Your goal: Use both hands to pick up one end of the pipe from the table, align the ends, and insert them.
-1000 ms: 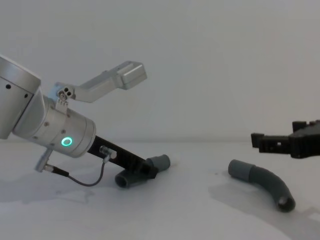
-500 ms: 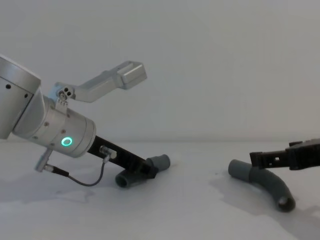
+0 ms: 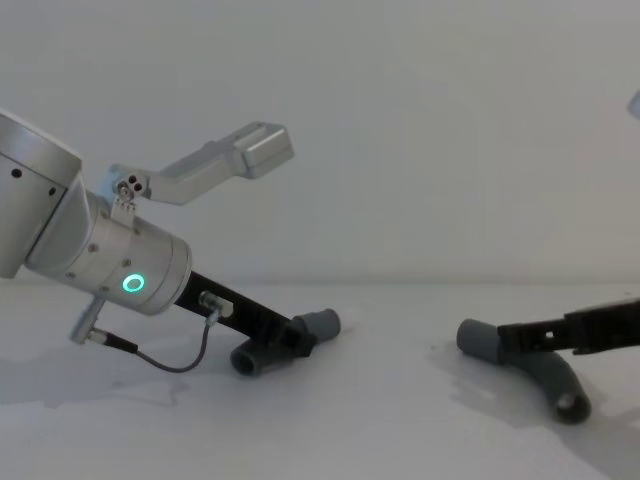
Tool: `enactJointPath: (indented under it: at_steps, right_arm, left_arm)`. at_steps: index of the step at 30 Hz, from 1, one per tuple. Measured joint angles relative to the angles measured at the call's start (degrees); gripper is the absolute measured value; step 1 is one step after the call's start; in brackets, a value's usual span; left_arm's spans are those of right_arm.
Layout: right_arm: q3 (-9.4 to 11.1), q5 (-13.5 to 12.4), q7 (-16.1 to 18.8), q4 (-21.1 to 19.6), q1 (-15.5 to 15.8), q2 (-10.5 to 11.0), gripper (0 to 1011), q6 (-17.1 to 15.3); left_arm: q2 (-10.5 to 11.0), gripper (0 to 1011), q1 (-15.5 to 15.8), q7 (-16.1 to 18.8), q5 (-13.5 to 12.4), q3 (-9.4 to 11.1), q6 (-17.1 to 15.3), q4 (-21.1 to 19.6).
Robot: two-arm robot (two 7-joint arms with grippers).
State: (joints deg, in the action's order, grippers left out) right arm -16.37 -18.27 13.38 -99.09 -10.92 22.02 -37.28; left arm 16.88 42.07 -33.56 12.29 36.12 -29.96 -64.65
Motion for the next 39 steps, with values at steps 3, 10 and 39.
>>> enactJointPath:
  at_steps: [3,10,39]
  right_arm:
    - [-0.13,0.02,0.05,0.83,-0.47,-0.43,1004,-0.37]
    - [-0.47,0.33,0.11,2.79,-1.45,-1.38,1004,-0.86]
    - [-1.46,2.20,0.28,7.35,-3.63,-3.95,1004,-1.74]
  left_arm:
    - [0.00,339,0.00,0.00,0.00,0.00,0.00,0.00]
    - [0.00,339,0.00,0.00,0.00,0.00,0.00,0.00]
    - [-0.01,339,0.00,0.00,0.00,0.00,0.00,0.00]
